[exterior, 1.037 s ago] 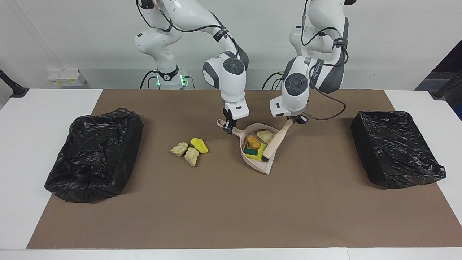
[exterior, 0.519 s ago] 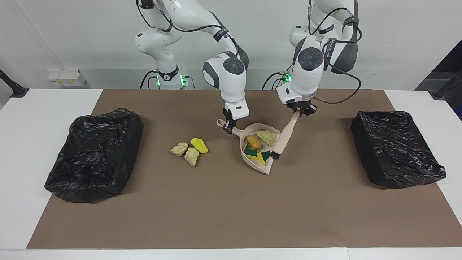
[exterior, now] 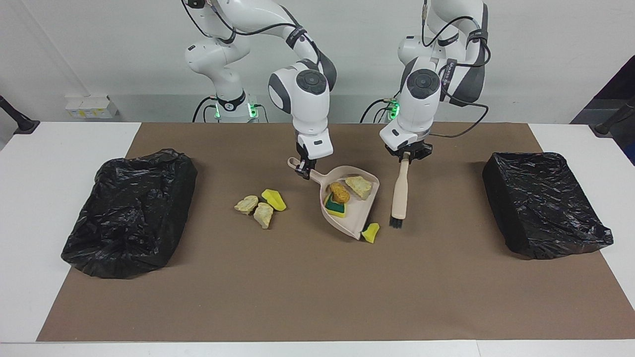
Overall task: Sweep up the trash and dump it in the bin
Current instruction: 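Sweep the far yellow sponge into the dustpan with the left gripper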
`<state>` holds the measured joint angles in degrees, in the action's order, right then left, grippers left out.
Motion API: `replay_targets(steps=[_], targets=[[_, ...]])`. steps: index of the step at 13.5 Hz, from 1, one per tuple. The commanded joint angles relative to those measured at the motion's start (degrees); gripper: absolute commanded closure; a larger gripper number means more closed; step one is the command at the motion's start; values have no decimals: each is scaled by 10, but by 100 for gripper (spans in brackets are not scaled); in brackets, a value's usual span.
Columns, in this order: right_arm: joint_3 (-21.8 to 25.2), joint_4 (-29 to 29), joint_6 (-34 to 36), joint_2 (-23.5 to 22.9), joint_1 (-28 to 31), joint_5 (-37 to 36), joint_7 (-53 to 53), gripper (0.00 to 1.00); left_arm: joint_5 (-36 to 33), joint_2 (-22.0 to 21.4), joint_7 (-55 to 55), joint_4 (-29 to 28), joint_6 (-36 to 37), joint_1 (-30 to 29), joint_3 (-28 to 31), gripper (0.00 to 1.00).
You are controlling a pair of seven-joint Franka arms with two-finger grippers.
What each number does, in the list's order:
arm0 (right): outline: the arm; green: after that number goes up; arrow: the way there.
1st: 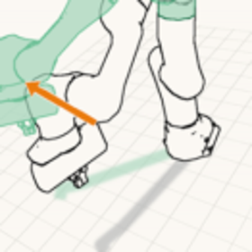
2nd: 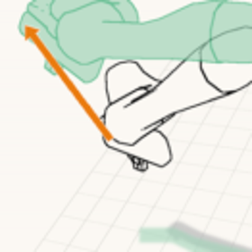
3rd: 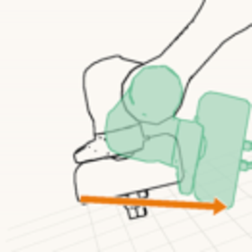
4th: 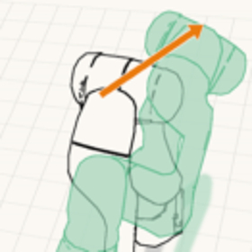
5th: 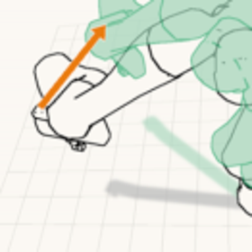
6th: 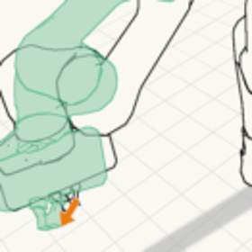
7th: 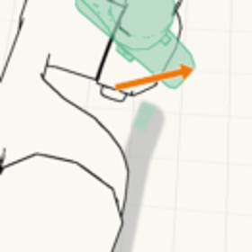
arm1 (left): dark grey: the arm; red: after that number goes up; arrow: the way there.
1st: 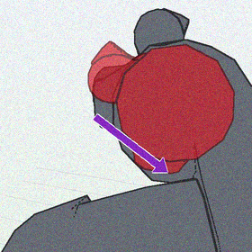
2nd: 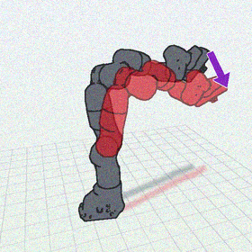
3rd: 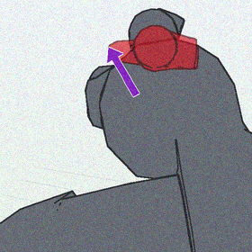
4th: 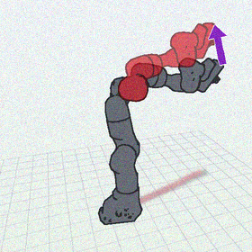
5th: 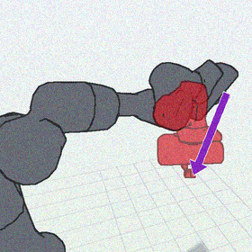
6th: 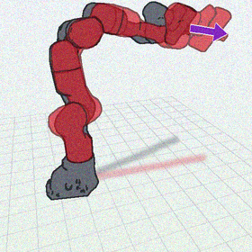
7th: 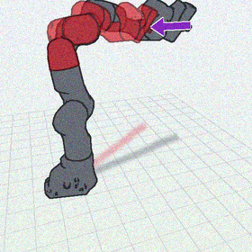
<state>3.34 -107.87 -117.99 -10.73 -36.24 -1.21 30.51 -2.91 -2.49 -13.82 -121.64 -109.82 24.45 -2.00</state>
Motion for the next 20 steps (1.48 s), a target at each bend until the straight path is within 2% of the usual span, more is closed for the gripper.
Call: replay_targets(steps=[1,3,8,12,15,20], targets=[[-4,-2,19,20,17,2,27,100,41,-19,-40,-32,-56,3,4,100],[-4,-2,33,30,30,2,44,100,41,18,6,-26,-81,-4,5,100],[-4,-42,42,49,39,2,101,100,38,75,145,-7,-76,-33,6,100],[-4,-57,43,44,35,0,106,100,38,78,179,-7,-69,-29,5,100],[-4,-61,22,28,15,0,58,100,38,70,233,-16,-53,-21,4,100],[-4,-61,16,27,11,3,42,100,44,60,242,-19,-9,16,2,100]])
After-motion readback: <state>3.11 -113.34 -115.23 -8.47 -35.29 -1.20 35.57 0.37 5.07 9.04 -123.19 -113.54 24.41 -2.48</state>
